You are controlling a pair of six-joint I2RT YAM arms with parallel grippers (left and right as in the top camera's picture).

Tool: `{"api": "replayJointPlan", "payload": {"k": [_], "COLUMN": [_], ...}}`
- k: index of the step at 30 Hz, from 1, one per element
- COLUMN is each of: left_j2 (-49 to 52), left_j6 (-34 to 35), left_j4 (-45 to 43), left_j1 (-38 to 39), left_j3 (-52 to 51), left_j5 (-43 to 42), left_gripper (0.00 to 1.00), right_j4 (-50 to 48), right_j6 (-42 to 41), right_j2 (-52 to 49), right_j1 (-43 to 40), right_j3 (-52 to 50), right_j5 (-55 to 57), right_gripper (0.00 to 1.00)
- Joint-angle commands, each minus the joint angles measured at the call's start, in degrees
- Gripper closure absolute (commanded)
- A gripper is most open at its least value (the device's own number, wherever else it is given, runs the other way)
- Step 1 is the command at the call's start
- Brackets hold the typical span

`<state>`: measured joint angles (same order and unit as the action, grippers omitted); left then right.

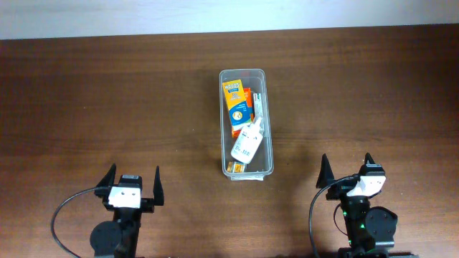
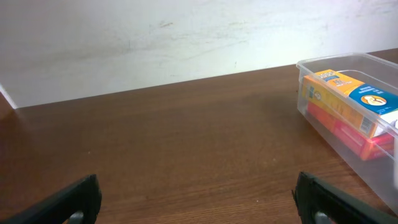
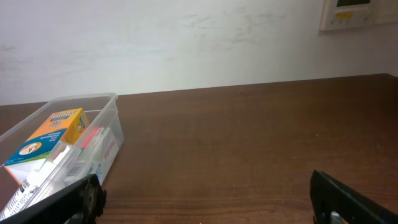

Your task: Pack container

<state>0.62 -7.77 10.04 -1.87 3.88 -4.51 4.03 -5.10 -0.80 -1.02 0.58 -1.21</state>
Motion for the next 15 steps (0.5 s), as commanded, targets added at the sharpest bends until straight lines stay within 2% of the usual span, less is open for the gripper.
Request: {"api": "replayJointPlan", "payload": {"k": [1, 15], "left_j2": [-0.33, -0.33], "left_j6": [-0.94, -0.94], "left_j4": [0.0, 0.0], "left_j1": [-0.28, -0.28], "left_j3": [-0.79, -0.79], "left_j5": [-0.22, -0.22], "left_gripper": [0.01, 0.01], "right_j4": [0.26, 0.26], "right_j6": [0.35, 0.35], "right_j2": [0.59, 0.59], "right_j1": [0.26, 0.26], "right_j3": [-0.26, -0.26], "right_j5": [-0.72, -0.72], "right_gripper": [0.02, 0.02]}}
